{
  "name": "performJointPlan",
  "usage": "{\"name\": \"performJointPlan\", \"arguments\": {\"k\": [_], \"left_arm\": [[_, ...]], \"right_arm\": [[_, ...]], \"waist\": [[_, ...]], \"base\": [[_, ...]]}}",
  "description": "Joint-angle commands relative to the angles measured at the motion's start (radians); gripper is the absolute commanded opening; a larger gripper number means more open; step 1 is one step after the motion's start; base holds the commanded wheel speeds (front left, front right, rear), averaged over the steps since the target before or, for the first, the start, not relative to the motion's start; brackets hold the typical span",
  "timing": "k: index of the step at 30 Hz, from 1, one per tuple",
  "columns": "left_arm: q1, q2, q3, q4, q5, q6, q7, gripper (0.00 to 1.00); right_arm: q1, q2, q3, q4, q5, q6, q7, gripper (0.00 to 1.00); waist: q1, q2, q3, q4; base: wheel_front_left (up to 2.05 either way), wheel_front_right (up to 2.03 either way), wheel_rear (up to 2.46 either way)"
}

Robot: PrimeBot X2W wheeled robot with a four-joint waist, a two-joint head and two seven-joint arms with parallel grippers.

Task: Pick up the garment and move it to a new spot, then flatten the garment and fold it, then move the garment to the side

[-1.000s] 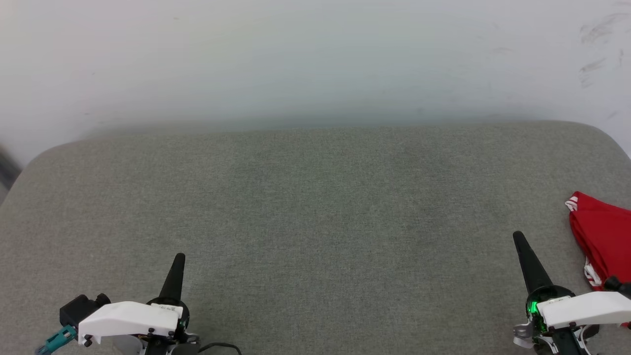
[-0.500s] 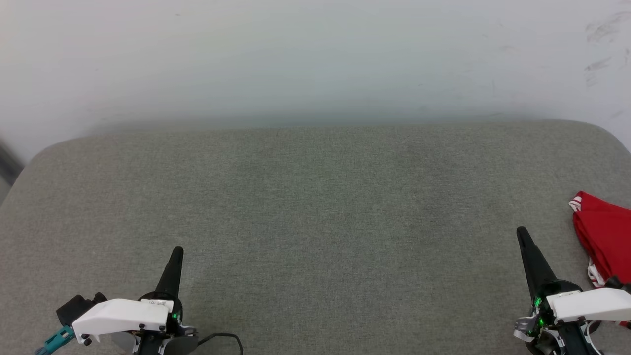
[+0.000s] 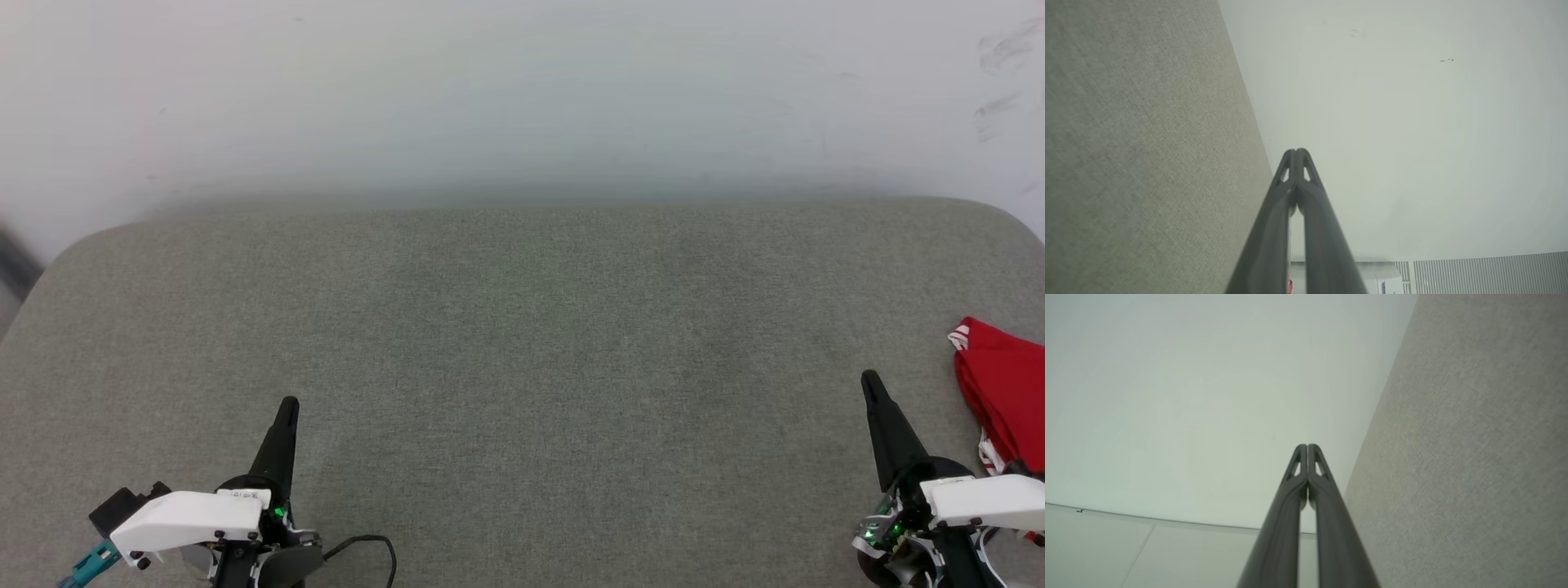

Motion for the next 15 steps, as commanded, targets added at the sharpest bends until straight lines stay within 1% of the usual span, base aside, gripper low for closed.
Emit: {"name": "performJointPlan", "arguments": {"k": [1,15], "left_arm": [[-0.016,-0.004,0.007,0.001,-0.014,-0.007,0.006,0.00],[-0.025,-0.019,0.036,0.008,-0.094,-0.030,0.032,0.00]], "right_arm": [[-0.018,0.000,-0.001,0.002,0.018,0.000,0.005,0.00],[-0.033,0.002,-0.011,0.024,0.118,0.000,0.012,0.00]], "waist": [[0.0000,0.0000,0.000,0.000],[0.0000,0.0000,0.007,0.007]], "base": [[0.00,0.00,0.00],[0.00,0.00,0.00]]}}
